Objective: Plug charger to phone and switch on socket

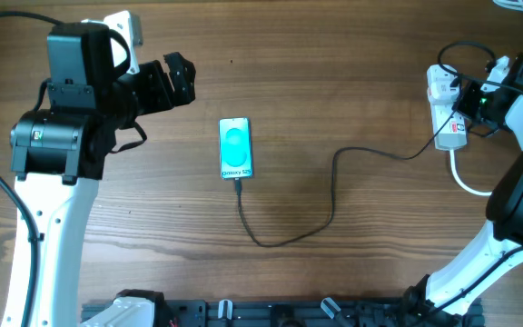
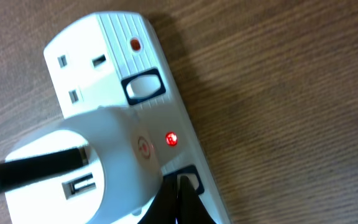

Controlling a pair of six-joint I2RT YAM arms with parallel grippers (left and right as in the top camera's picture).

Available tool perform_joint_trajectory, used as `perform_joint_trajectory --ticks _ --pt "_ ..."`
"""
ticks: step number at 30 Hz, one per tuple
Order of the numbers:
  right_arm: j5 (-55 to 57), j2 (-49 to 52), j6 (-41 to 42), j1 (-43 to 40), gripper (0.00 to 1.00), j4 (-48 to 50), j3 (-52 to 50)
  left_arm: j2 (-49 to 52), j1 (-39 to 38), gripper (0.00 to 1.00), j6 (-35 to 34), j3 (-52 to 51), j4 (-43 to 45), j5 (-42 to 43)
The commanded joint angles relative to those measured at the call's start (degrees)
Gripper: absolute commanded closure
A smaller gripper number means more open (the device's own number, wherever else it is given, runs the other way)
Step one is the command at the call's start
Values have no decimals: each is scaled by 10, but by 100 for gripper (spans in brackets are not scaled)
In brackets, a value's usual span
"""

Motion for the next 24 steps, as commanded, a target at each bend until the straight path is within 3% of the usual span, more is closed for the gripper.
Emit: perform_joint_trajectory --ticks 1,8,13,19,24 --pt "-19 14 -14 26 95 -13 3 -7 3 0 -1 -3 1 -1" --pt "21 11 33 29 96 -25 10 -7 3 0 -1 -3 1 -2" --pt "45 -67 61 -6 96 -97 64 -7 3 0 -1 -3 1 -1" --pt "36 -269 56 -24 95 -171 91 -7 3 0 -1 -3 1 -1" --pt "-87 -437 -33 -7 92 -247 91 -7 3 0 -1 -3 1 -2"
